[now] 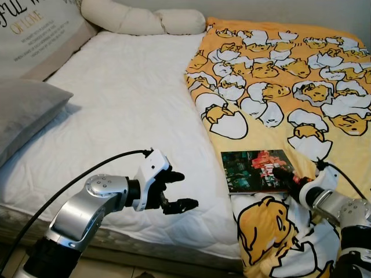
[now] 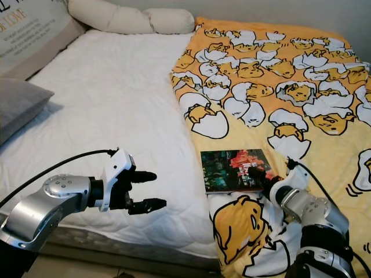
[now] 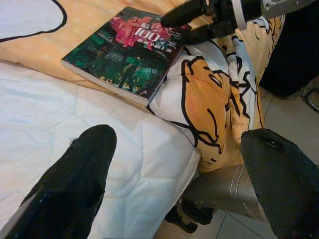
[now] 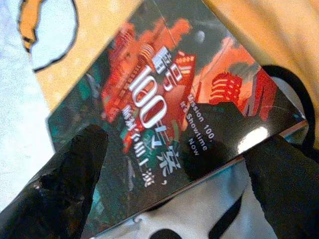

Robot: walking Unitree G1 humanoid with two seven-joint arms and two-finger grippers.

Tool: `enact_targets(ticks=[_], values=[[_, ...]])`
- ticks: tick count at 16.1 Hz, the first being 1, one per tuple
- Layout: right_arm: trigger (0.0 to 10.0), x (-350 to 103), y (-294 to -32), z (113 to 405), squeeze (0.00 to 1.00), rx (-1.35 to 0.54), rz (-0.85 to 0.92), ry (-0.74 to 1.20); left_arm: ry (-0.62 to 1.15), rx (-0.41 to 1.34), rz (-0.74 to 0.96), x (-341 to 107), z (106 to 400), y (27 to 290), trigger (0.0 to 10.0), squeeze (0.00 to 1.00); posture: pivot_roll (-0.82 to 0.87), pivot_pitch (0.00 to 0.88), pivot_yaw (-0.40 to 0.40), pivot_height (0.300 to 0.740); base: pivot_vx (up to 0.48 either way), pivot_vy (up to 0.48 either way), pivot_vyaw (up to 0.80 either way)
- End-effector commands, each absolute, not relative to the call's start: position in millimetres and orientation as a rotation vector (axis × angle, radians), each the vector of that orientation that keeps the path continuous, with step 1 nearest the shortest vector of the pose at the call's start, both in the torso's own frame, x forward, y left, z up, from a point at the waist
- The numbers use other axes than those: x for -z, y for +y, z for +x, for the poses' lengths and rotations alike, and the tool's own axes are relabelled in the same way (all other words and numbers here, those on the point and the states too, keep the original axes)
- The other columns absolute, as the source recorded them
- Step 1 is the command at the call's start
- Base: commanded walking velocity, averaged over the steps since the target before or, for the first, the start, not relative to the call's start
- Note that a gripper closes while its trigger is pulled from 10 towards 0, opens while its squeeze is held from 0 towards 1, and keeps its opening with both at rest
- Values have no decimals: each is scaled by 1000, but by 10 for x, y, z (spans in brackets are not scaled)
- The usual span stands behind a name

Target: Clean up the room

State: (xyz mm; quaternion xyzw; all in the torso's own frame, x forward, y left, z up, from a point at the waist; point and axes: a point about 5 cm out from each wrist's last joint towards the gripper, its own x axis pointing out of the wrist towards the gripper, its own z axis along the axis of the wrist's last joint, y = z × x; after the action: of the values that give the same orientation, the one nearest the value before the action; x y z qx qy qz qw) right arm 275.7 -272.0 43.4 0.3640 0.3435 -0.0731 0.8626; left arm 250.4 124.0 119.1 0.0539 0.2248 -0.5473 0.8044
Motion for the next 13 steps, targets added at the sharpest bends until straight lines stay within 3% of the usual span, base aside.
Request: enact_targets(ticks=[1, 13], values=[[10000, -401, -2731, 2738, 0, 163, 743, 739, 467, 1185, 138, -1253, 2512, 1236, 10000, 1000, -40, 0, 41, 740, 0, 0, 0], [10000, -332, -2801, 2588, 0, 206, 813, 708, 473, 1204, 150, -1266, 2520, 1234, 10000, 1000, -38, 0, 48, 740, 0, 0, 0]])
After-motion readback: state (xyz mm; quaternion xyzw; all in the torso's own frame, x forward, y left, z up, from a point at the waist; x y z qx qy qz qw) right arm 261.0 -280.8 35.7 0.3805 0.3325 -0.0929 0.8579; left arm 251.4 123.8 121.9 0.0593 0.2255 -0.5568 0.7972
